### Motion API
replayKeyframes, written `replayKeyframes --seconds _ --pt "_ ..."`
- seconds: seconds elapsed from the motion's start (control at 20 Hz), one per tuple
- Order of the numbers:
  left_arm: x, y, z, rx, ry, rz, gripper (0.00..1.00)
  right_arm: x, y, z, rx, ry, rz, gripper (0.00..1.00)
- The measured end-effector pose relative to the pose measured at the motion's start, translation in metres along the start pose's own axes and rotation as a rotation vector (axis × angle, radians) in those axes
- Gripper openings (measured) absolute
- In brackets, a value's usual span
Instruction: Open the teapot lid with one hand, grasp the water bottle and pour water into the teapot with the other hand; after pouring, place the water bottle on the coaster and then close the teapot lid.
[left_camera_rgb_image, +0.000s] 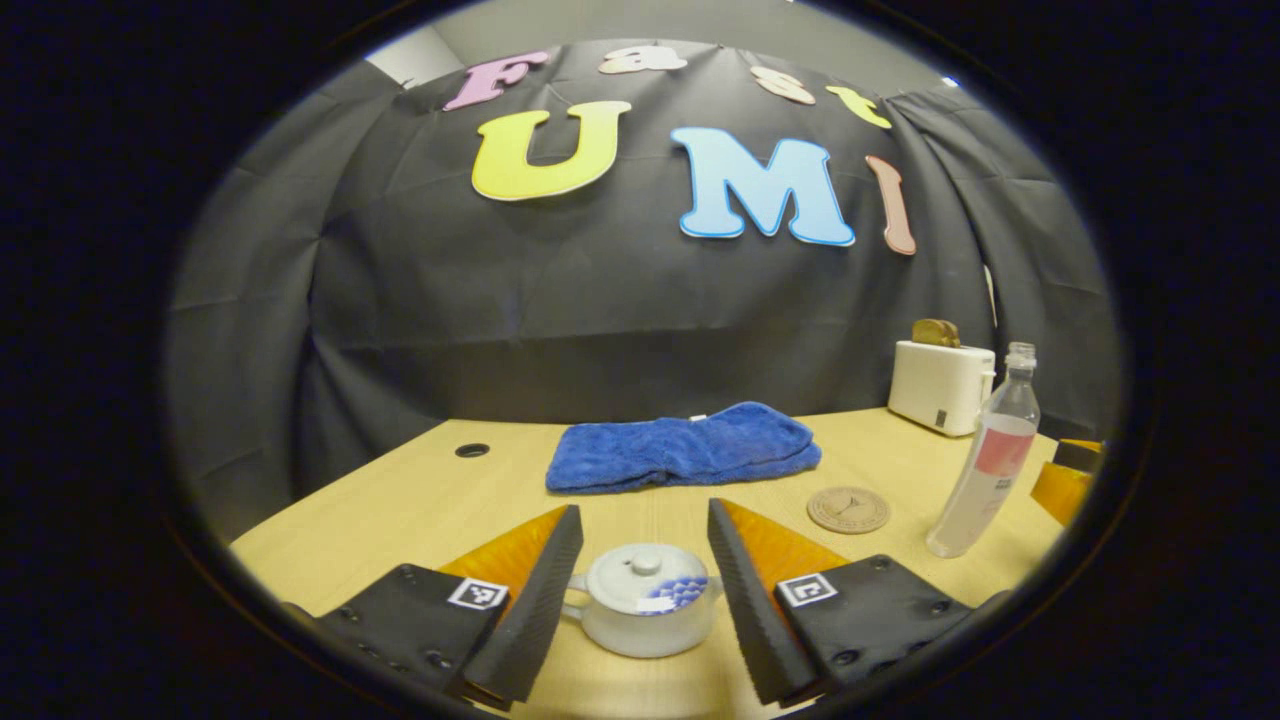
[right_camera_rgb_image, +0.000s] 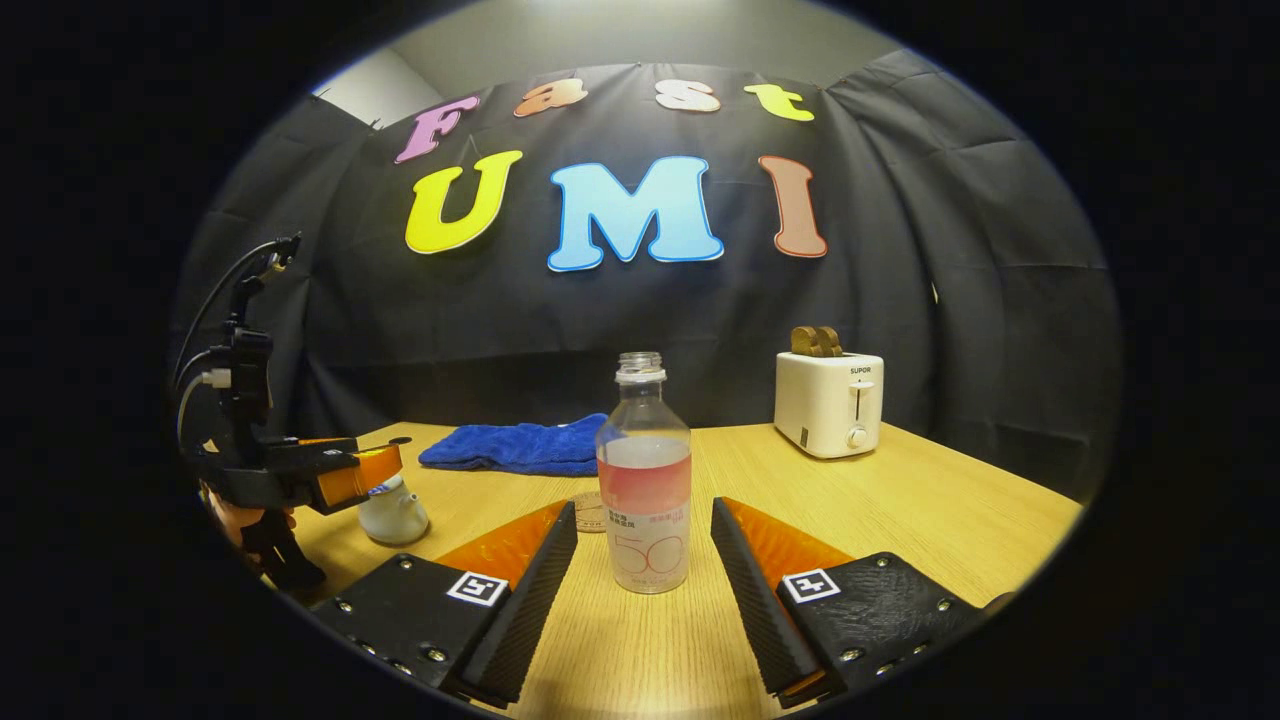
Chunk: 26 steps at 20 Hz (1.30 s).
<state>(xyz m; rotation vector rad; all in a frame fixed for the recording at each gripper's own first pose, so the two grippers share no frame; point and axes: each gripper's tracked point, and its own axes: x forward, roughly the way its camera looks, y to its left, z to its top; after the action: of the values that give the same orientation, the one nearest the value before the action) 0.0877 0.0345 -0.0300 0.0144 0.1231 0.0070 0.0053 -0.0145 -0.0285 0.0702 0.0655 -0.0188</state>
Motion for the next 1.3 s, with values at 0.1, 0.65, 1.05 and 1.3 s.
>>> replayKeyframes --seconds 0.1,0.65,1.05,1.3 --pt "0.003 -0.002 -0.002 -0.001 0.009 -0.005 0.67 0.002 0.001 -0.006 0.004 0.014 0.004 0.85" --pt "0.011 0.002 -0.011 -0.002 0.046 0.008 0.31 0.005 -0.013 -0.014 0.025 0.032 -0.025 0.85" --pt "0.012 0.001 0.0 -0.018 0.004 -0.006 0.12 0.008 -0.019 -0.012 0.024 0.026 -0.04 0.84" --pt "0.009 0.002 0.02 0.004 -0.04 -0.014 0.12 0.012 -0.018 -0.01 0.004 0.025 -0.033 0.84"
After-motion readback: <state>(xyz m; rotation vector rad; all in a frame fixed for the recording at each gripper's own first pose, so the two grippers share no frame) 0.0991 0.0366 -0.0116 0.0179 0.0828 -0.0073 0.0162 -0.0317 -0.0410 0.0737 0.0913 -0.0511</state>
